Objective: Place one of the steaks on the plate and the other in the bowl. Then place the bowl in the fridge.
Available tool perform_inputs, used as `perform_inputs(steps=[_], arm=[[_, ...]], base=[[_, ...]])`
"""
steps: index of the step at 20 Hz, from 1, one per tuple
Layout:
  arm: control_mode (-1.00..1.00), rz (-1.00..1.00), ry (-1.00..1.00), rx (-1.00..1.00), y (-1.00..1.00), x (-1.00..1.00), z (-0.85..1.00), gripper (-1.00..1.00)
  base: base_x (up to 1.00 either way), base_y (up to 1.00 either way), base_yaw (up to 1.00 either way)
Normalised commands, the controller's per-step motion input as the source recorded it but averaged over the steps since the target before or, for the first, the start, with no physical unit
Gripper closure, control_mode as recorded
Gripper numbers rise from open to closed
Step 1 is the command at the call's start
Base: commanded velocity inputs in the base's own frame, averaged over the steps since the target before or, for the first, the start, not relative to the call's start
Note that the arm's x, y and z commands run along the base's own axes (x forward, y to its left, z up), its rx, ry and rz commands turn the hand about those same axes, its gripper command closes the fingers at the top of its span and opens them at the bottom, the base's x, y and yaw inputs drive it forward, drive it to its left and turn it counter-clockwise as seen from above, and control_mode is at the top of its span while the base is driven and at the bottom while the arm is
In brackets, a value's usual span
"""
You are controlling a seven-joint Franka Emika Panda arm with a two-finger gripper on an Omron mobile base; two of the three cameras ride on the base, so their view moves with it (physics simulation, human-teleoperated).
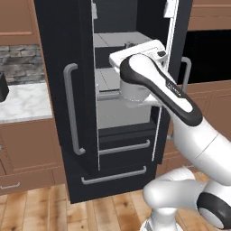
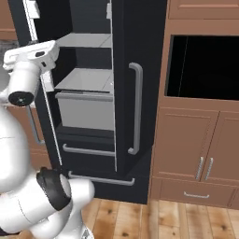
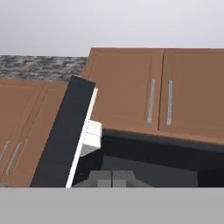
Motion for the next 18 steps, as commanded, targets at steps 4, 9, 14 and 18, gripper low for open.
perform_inputs(steps=[4, 9, 14, 18], arm=[[-1.0, -0.1, -0.52, -0.11, -0.38, 0.43, 0.13, 1.0], [-1.0, 0.22, -0.34, -0.18, -0.58, 0.56, -0.04, 1.0], [-1.0, 0.35, 0.0, -0.25, -0.8, 0.84, -0.49, 1.0], [-1.0, 0.34, 0.42, -0.17, -0.69, 0.94, -1.0, 1.0]], base=[[0.0, 0.0, 0.0], [0.0, 0.0, 0.0], [0.0, 0.0, 0.0], [0.0, 0.0, 0.0]])
